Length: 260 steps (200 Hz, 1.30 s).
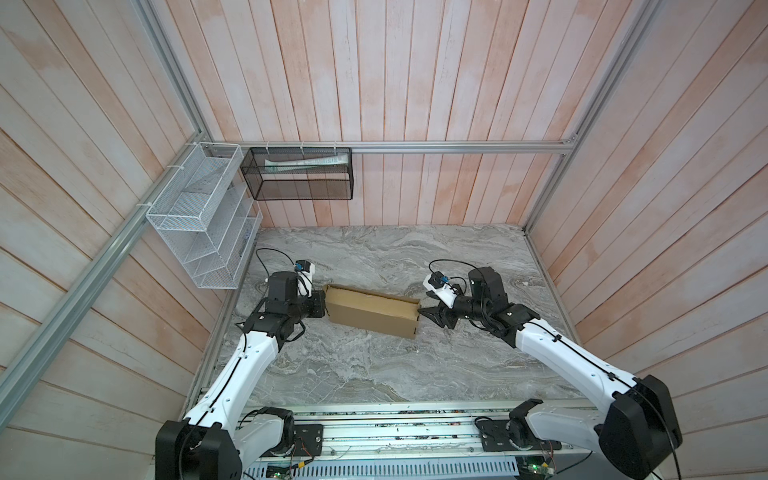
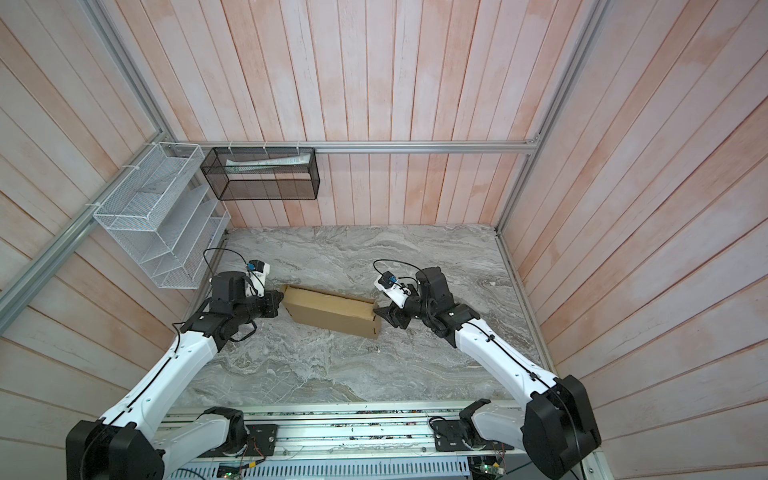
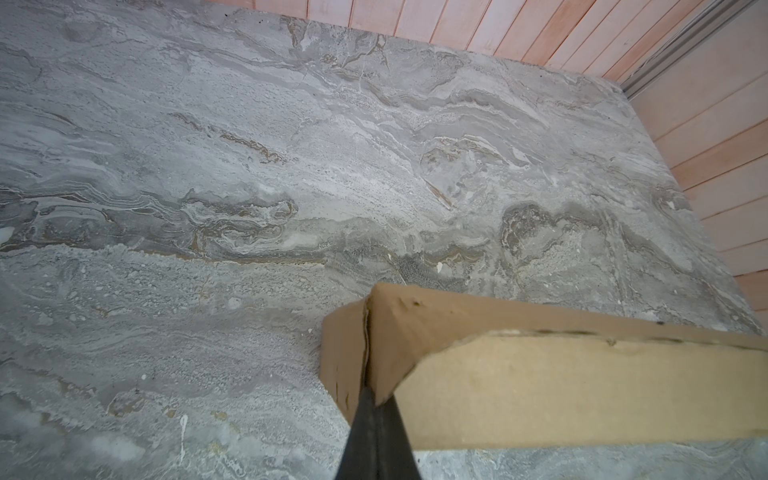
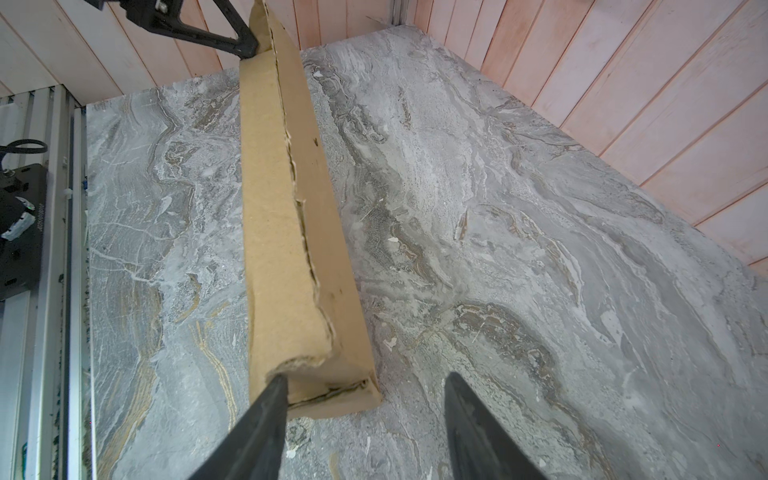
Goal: Fold the paper box
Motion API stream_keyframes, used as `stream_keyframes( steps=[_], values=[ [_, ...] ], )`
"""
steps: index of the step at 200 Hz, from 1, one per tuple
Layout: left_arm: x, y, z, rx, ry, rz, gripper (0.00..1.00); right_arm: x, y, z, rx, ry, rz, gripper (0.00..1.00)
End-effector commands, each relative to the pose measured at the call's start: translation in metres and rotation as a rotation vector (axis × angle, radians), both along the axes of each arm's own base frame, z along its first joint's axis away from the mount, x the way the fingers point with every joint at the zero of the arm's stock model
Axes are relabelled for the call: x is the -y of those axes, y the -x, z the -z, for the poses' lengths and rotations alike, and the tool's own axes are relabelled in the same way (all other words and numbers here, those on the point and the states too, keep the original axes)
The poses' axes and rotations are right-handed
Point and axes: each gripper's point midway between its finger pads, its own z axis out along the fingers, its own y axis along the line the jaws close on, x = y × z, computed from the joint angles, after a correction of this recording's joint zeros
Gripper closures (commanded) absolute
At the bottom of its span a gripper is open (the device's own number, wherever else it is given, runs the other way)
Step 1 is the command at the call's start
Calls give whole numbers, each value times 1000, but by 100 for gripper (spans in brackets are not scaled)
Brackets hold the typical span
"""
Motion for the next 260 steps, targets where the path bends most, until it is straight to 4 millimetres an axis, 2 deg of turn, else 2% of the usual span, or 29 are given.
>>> stream_keyframes(
  steps=[1, 44, 106, 133, 171, 260],
  values=[
    [1, 11, 19, -77, 0, 2, 100, 3, 1, -17, 55, 12, 8, 39],
    [0, 11, 20, -79, -4, -4, 100, 8, 0, -16, 99, 85, 39, 40],
    [0, 11, 20, -81, -1, -6, 100, -4, 3, -31, 211, 147, 31, 39],
    [-1, 10, 20, -82, -4, -9, 100, -13, 5, -40, 239, 151, -2, 36],
    [-2, 11, 20, -82, -9, -14, 100, -28, 6, -41, 250, 189, -53, 34],
    [-2, 11, 24, -96, -6, -16, 100, -66, 7, -24, 262, 257, -157, 33]
  ],
)
